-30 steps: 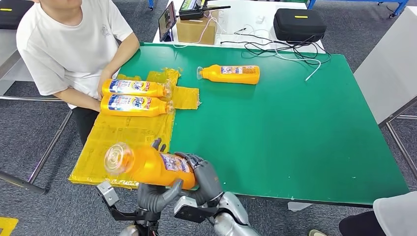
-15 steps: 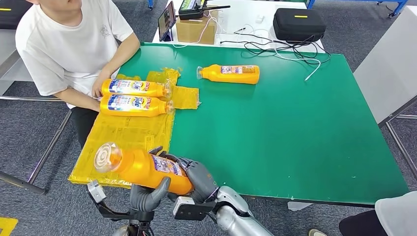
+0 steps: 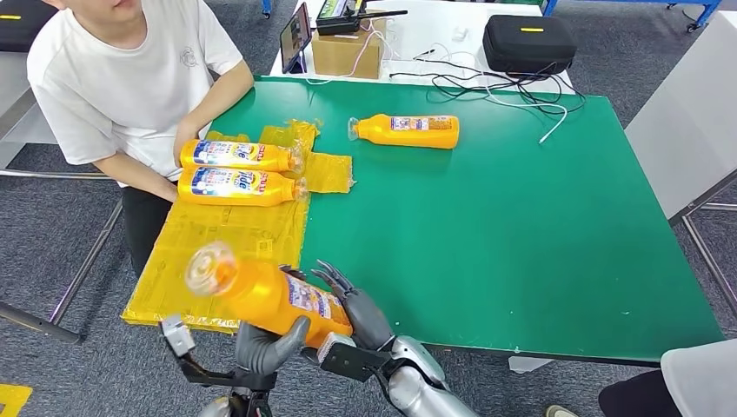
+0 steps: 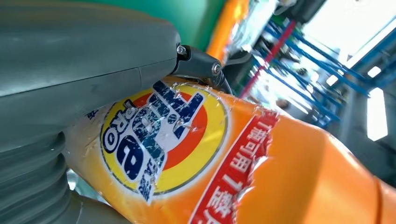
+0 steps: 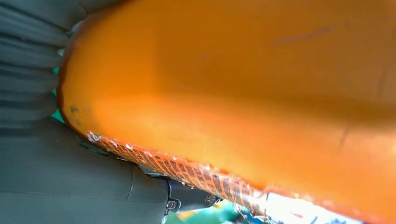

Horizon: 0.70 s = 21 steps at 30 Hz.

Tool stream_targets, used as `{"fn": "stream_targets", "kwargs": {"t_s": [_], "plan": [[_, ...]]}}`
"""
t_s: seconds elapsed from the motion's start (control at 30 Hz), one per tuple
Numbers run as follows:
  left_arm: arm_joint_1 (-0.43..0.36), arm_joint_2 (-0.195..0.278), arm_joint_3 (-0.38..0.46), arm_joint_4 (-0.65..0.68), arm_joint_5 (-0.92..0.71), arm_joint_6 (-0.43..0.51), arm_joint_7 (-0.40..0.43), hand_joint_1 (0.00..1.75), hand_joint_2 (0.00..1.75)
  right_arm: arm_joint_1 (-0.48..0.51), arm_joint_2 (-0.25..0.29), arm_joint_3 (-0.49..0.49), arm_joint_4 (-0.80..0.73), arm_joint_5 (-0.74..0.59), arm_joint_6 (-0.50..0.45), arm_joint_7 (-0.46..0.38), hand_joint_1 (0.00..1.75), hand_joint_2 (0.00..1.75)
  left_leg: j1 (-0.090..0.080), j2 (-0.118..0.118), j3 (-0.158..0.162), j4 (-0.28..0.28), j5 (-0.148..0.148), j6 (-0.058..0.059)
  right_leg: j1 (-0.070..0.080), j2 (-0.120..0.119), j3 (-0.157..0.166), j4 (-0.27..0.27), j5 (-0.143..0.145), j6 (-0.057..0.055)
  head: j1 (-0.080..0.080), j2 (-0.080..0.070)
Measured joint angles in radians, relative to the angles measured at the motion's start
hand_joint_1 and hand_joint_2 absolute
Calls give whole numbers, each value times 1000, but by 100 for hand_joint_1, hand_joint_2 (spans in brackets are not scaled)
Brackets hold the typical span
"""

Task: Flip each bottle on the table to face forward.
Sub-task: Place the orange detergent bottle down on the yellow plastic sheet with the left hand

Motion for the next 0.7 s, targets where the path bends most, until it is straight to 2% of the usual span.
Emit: {"fn": "stream_targets", "kwargs": {"t_s": [0.13, 0.2, 0.33, 0.4, 0.47, 0.57, 0.7], "plan": [[-14, -7, 2, 1, -101, 153, 0, 175, 175, 42, -9, -33, -22, -8, -25, 6, 0, 0, 0, 0, 0, 0, 0, 0, 0, 0, 0, 0, 0, 0, 0, 0], [-26, -8, 14, 5, -200, 290, -17, 175, 175, 61, -16, -49, -35, -5, -41, 7, 0, 0, 0, -1, -1, 0, 0, 0, 0, 0, 0, 0, 0, 0, 0, 0], [-60, -21, 61, 36, -479, 626, -81, 175, 175, 96, -32, -80, -66, 1, -61, 6, 0, 0, 0, -1, -1, 0, 0, 0, 0, 0, 0, 0, 0, 0, 0, 0], [-81, -30, 87, 65, -584, 727, -109, 175, 175, 108, -39, -95, -79, 1, -62, 6, 0, 0, 0, -1, -1, 0, 0, 0, 0, 0, 1, 0, 0, 0, 0, 0], [-103, -39, 120, 102, -658, 770, -118, 175, 175, 118, -45, -110, -91, 5, -63, 7, 0, 0, 0, -1, -1, 0, 0, 0, 0, 0, 1, 0, 0, 0, 0, 0], [-127, -42, 171, 150, -752, 786, -102, 175, 175, 132, -52, -129, -110, 17, -65, 14, 0, 0, 0, -1, 0, 0, 0, 0, 0, 0, 1, 0, 0, 0, 0, 0], [-155, -39, 236, 214, -957, 802, -67, 175, 175, 150, -58, -150, -129, 23, -47, 17, 0, 0, 0, -2, -1, 0, 0, 0, 0, 0, 1, 0, 0, 0, 0, 0]]}}
